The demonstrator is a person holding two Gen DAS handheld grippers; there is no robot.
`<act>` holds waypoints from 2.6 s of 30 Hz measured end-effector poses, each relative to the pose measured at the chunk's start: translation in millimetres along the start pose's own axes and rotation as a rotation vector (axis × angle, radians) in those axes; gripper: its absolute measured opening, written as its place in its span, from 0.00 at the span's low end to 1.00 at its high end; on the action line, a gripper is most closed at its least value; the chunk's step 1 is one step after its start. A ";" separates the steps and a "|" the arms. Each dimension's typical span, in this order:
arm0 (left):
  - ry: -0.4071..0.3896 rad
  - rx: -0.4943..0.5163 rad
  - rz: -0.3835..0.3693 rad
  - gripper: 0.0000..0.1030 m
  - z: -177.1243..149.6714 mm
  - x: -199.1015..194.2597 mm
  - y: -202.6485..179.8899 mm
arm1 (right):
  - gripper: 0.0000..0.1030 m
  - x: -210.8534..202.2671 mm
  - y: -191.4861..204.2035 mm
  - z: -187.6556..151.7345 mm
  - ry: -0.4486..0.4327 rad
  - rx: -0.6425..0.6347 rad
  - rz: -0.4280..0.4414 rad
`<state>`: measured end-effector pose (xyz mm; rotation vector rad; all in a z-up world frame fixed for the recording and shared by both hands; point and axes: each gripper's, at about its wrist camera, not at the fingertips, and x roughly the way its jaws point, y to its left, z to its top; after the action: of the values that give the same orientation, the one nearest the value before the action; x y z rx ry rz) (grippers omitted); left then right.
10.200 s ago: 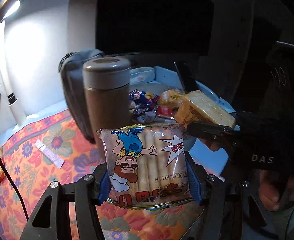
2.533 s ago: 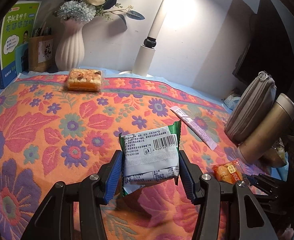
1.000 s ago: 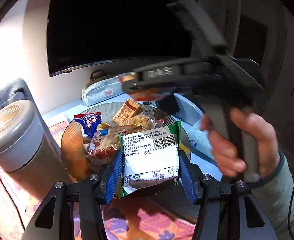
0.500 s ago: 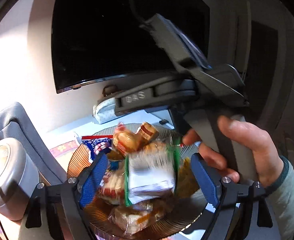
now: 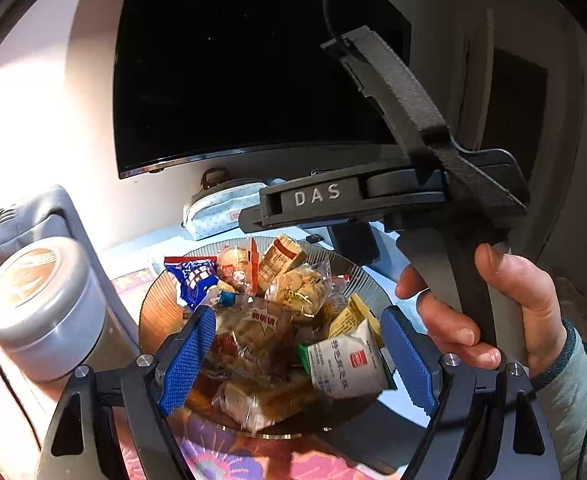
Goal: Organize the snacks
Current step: 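Return both tools to the bed, then grasp the raisin cake pack with the left tool while the right grasps the pink stick sachet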
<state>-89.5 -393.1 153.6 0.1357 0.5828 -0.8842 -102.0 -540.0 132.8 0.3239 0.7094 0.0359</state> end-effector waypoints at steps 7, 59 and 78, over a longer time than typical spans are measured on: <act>-0.026 0.017 0.021 0.80 -14.0 -34.3 7.9 | 0.61 -33.5 13.6 -14.4 -0.054 0.004 0.005; 0.041 -0.655 0.570 0.82 -154.0 -106.7 525.2 | 0.65 231.7 297.9 -87.7 0.134 -0.352 -0.053; 0.116 -0.592 0.635 0.79 -151.9 -82.8 518.7 | 0.36 235.2 310.5 -100.8 0.158 -0.428 -0.040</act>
<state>200.6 46.6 6.8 -0.1630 0.8260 -0.0692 35.7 -183.8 6.5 -0.1044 0.8430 0.1745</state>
